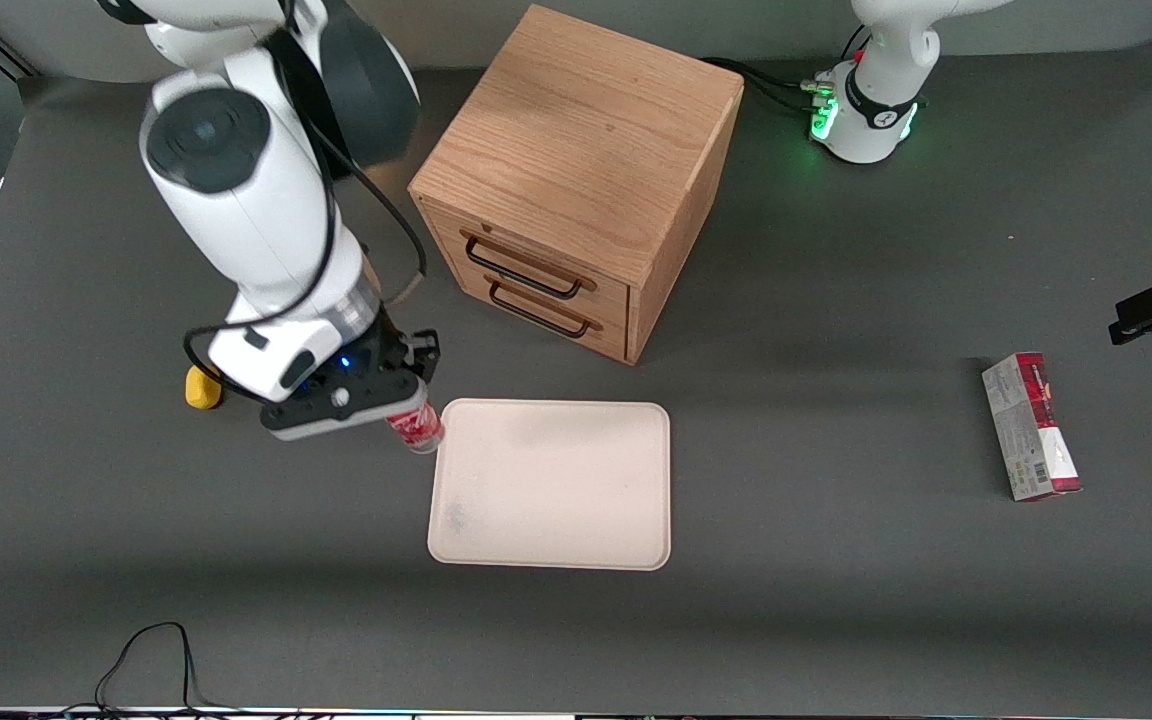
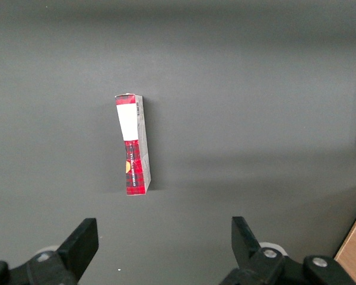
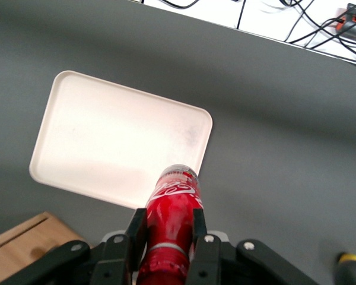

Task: Place coke bottle on tray
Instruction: 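Carry the upright bottle with the right gripper over the white tray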

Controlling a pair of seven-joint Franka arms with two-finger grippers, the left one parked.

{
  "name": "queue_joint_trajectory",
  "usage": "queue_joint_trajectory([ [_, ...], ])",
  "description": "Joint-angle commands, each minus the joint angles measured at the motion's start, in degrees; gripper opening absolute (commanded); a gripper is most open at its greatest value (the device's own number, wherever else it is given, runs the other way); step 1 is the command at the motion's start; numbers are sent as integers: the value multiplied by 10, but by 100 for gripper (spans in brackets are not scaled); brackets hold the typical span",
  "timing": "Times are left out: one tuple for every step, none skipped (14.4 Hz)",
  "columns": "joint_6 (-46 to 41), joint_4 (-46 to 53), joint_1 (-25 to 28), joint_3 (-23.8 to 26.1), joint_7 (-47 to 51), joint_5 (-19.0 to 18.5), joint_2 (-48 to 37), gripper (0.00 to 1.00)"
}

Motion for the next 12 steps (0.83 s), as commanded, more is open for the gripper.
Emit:
queue_joint_trajectory([
  [37, 13, -18, 2, 3, -1, 48, 0],
  [48, 12, -22, 2, -1, -1, 63, 0],
  [55, 10, -23, 2, -11, -1, 76, 0],
  [67, 9, -25, 2, -22, -1, 90, 0],
  [81, 9, -26, 2, -32, 0, 103, 0],
  [95, 8, -30, 2, -34, 12, 115, 0],
  [108, 8, -35, 2, -35, 42, 126, 0],
  [118, 7, -37, 2, -38, 68, 134, 0],
  [125, 7, -40, 2, -49, 72, 141, 0],
  [129, 6, -43, 2, -54, 76, 146, 0],
  [130, 6, -44, 2, -58, 75, 152, 0],
  [134, 6, -45, 2, -58, 75, 159, 0],
])
